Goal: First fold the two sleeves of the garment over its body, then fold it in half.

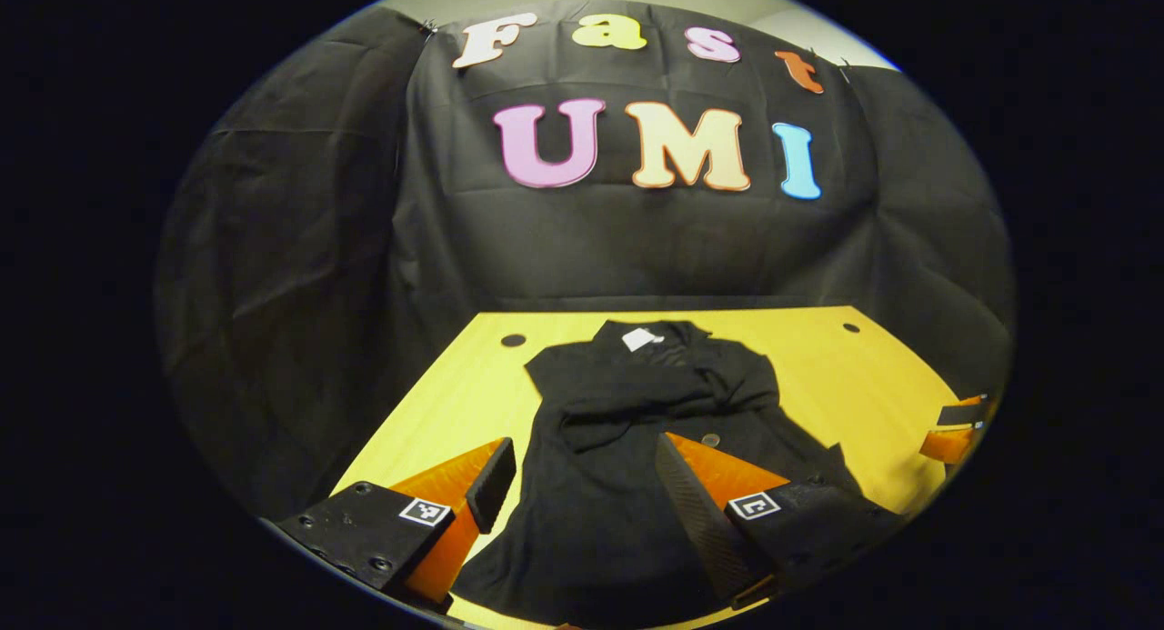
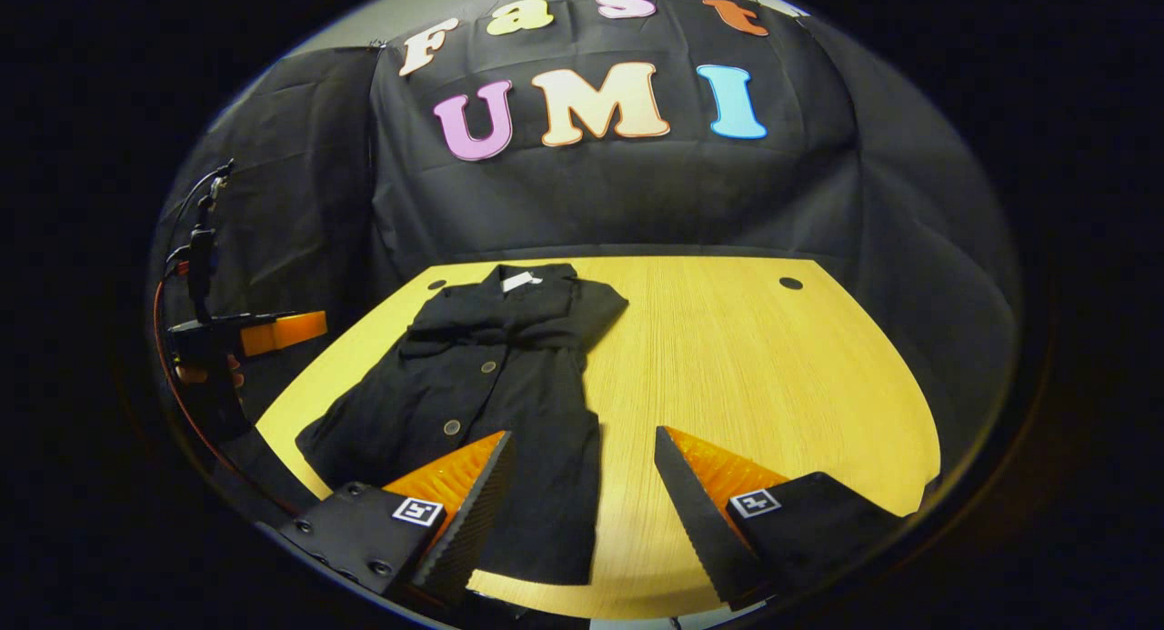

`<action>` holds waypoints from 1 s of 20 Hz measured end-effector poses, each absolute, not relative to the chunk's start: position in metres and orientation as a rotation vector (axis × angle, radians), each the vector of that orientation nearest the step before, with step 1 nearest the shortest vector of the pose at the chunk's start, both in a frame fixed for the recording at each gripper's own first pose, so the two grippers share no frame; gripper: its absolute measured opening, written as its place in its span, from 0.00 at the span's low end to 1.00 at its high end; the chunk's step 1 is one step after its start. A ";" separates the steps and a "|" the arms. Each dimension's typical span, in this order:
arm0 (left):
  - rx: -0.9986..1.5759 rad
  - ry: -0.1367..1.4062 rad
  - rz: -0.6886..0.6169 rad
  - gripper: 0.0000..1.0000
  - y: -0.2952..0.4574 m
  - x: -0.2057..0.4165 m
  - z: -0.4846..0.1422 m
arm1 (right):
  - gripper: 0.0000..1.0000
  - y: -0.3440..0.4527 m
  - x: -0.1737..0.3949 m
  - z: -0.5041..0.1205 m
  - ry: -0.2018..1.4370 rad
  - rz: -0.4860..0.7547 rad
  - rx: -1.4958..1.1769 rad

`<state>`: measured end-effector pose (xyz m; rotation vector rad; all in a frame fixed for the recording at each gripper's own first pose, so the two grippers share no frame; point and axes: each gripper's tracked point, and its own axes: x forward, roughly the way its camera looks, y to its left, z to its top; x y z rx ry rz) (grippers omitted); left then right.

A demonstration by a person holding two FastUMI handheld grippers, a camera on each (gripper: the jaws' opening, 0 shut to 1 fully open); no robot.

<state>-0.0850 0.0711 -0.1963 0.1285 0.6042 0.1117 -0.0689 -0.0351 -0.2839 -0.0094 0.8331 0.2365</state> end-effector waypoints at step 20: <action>0.091 0.989 0.199 0.96 0.140 -0.224 -0.325 | 0.98 -0.033 -0.151 -0.381 1.119 0.133 -0.135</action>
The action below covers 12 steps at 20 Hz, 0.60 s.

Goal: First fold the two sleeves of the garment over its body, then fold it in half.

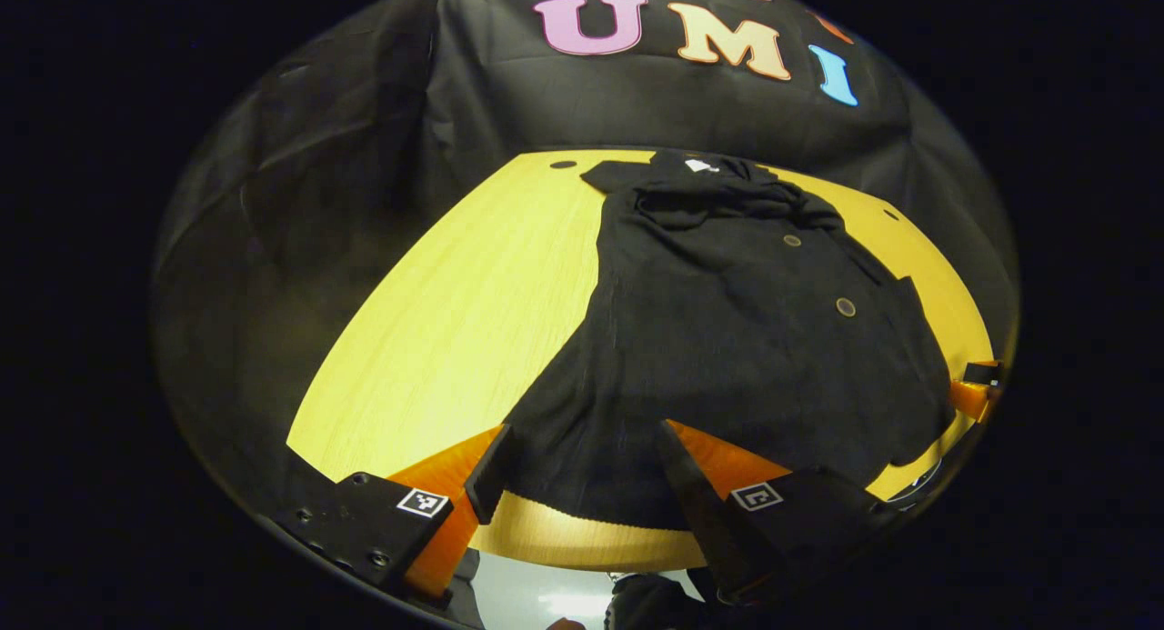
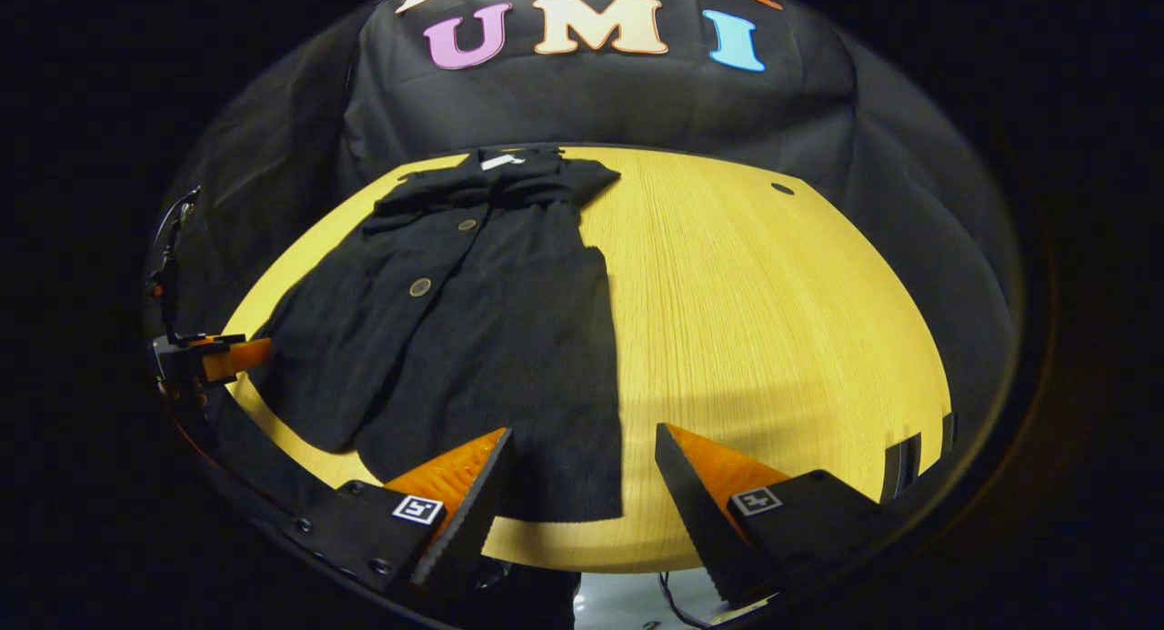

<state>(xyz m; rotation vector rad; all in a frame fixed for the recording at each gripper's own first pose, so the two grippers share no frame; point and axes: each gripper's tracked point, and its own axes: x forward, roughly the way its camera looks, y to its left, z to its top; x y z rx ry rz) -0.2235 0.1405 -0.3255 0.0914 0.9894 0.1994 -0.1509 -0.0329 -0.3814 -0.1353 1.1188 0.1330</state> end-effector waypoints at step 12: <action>0.103 0.906 0.071 0.22 0.103 -0.218 -0.332 | 0.13 -0.012 -0.158 -0.396 1.176 0.265 -0.139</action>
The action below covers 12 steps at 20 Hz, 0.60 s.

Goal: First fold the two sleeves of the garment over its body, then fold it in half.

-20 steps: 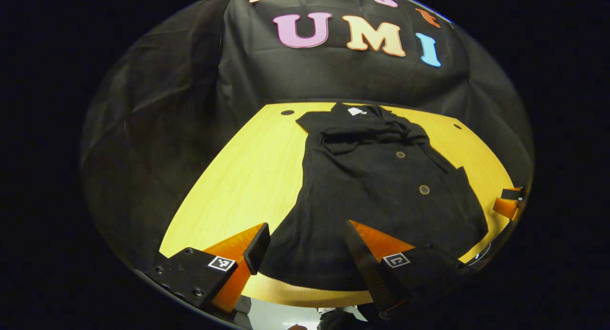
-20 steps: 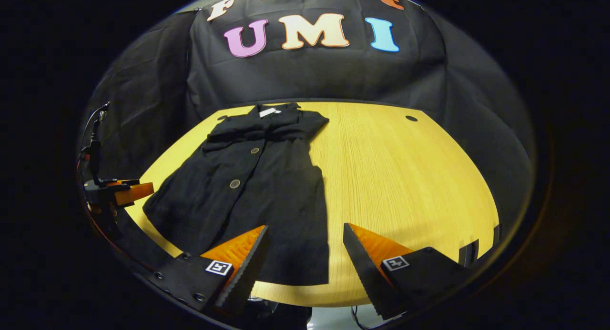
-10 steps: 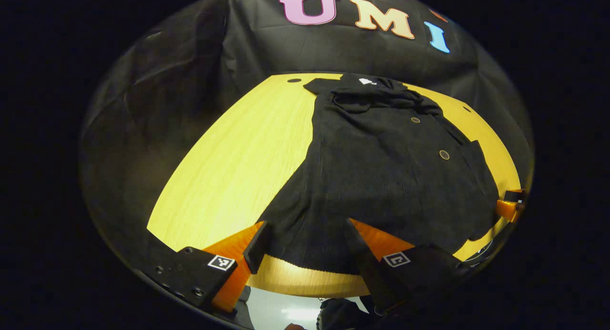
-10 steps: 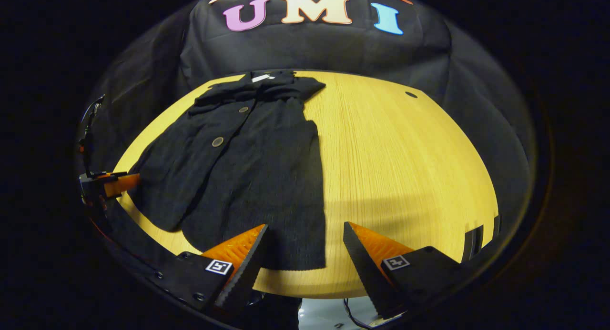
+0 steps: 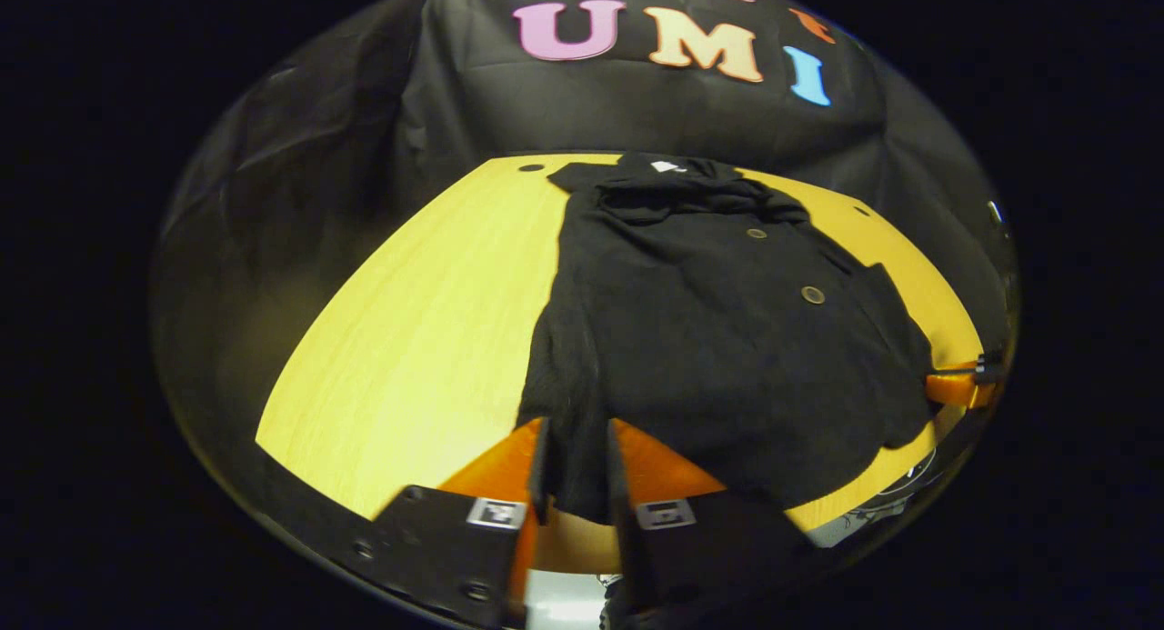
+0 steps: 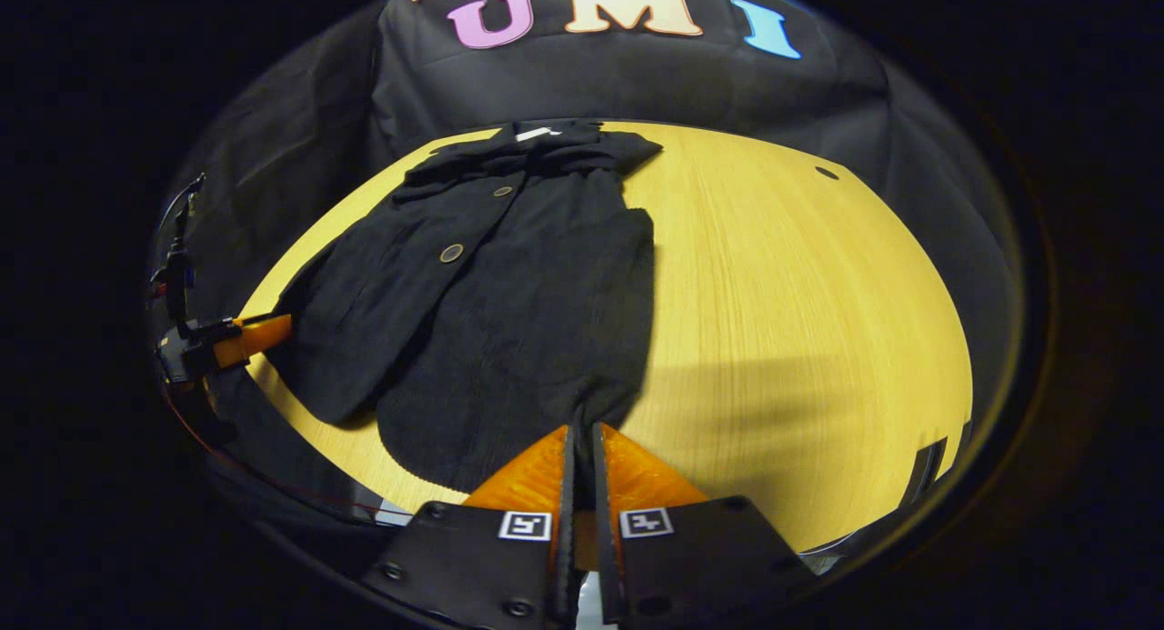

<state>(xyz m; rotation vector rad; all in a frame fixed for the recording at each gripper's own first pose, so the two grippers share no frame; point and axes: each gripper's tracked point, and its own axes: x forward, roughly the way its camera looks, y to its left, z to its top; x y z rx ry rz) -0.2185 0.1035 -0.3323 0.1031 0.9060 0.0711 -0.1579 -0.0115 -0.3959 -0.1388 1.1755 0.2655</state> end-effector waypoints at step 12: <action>-0.048 0.973 0.105 0.00 0.097 -0.204 -0.307 | 0.04 -0.008 -0.129 -0.353 1.087 0.390 -0.048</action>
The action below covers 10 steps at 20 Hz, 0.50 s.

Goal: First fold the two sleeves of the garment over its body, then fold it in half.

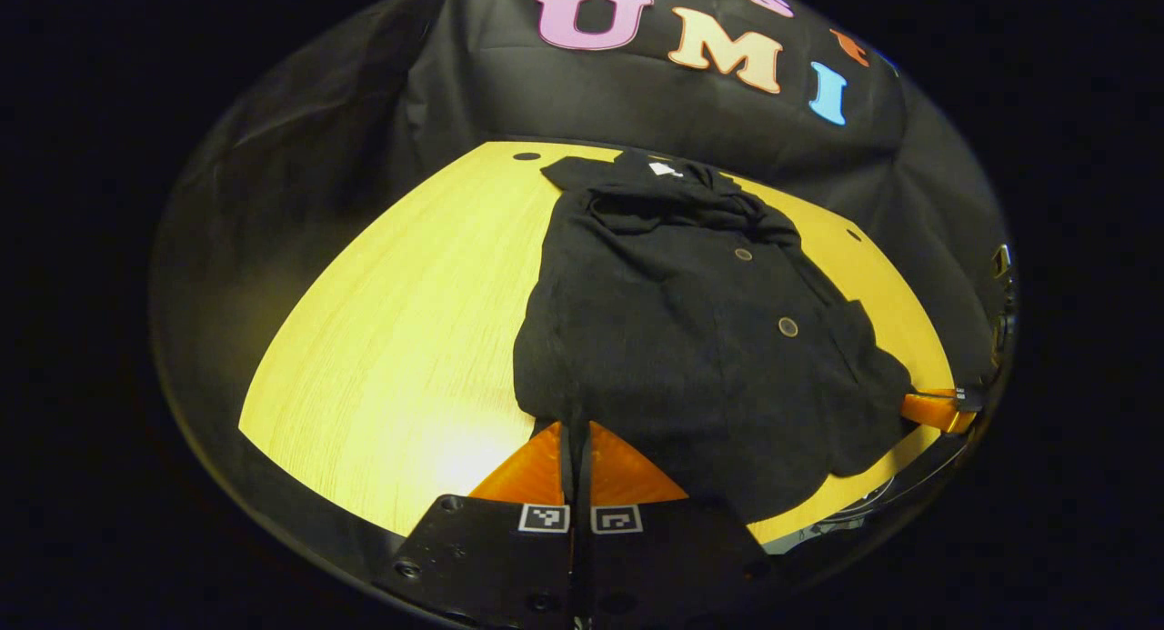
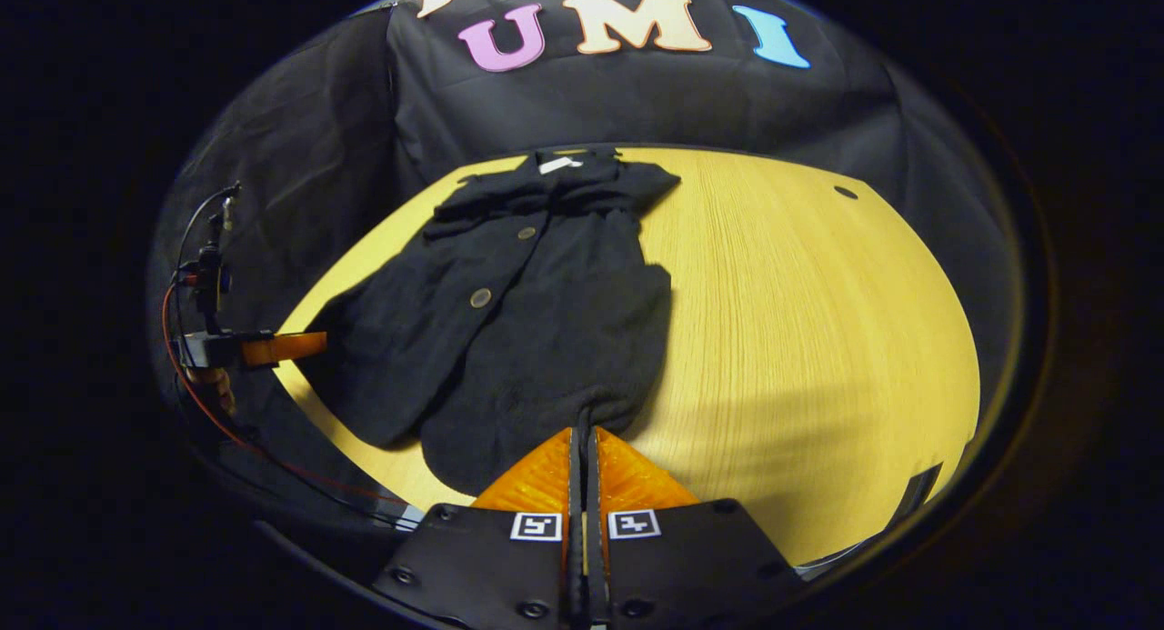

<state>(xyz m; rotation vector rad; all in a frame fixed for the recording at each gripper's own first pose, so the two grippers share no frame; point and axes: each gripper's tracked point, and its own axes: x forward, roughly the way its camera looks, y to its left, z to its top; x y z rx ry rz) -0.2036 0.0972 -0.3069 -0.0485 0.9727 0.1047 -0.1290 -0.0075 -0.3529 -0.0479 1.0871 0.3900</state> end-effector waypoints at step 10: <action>-0.029 0.798 0.131 0.00 0.083 -0.126 -0.237 | 0.05 0.031 -0.068 -0.284 0.924 0.581 0.016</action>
